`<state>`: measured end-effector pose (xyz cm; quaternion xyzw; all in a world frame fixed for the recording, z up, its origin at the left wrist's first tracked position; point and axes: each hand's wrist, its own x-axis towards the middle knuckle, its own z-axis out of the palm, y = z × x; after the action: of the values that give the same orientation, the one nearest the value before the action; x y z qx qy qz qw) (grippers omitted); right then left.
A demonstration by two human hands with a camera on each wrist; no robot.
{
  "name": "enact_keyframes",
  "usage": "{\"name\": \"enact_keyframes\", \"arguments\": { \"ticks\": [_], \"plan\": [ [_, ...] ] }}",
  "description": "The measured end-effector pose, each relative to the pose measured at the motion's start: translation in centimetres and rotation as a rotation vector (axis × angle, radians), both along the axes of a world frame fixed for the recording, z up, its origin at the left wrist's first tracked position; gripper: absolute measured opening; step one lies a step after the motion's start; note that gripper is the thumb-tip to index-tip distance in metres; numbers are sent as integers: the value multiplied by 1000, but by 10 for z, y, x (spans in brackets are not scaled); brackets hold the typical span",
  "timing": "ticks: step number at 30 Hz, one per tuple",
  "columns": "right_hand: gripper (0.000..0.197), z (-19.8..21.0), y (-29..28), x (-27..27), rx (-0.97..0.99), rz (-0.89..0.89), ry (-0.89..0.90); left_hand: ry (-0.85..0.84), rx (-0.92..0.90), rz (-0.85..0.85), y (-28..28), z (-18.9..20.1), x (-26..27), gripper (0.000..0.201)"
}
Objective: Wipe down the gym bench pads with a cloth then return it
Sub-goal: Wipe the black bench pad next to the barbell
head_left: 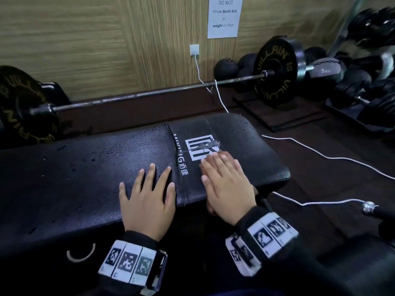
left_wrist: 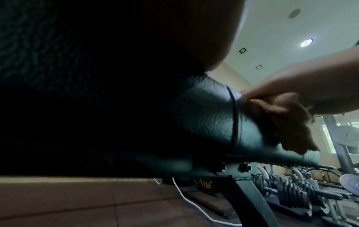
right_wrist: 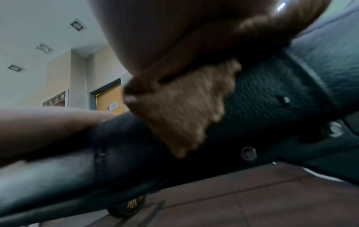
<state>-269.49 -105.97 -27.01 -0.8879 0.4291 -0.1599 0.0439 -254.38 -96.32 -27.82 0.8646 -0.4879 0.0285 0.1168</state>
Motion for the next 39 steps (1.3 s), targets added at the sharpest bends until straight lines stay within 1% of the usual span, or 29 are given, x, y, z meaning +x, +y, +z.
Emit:
{"name": "enact_keyframes", "arguments": {
  "ticks": [2,4,7,10,12,15,17,18,20,22,25,27,30,34,36,39],
  "plan": [
    [46,-2,-20,3,19,25,-1,23,1,-15,1,0,7,50],
    [46,-5,-46,-8,45,1,9,31,-1,-26,2,2,15,51],
    [44,-3,-78,-42,70,-157,-42,7,7,-8,3,3,23,57],
    [45,-2,-88,-71,134,-355,-135,-22,23,-8,3,0,23,61],
    [45,-2,-81,-77,206,-488,-255,-32,15,-2,2,-2,21,61],
    [48,-3,-62,-72,298,-668,-547,-37,13,8,1,-4,21,60],
    [53,-2,-47,-63,384,-746,-734,-36,1,6,1,-4,21,59],
    [58,-3,-38,-55,422,-774,-794,-34,-4,4,1,-4,20,58],
    [67,-5,-14,-35,465,-769,-867,-29,-10,-1,1,-4,19,56],
    [71,-10,14,-7,453,-670,-922,-28,-14,-7,1,-4,19,55],
    [82,-18,52,33,560,-594,-888,-33,-15,-14,2,-4,19,55],
    [84,-23,62,43,605,-536,-898,-33,-23,-14,2,-4,19,55],
    [83,-26,48,26,577,-543,-879,-31,-23,-16,3,-4,20,55],
    [73,-11,2,-23,468,-653,-870,-30,-18,-15,4,-4,20,55],
    [72,-4,-12,-41,507,-707,-838,-28,-16,-12,3,-4,19,55],
    [74,-6,-2,-33,509,-698,-774,-30,-23,-8,3,-3,18,55]
  ]
}}
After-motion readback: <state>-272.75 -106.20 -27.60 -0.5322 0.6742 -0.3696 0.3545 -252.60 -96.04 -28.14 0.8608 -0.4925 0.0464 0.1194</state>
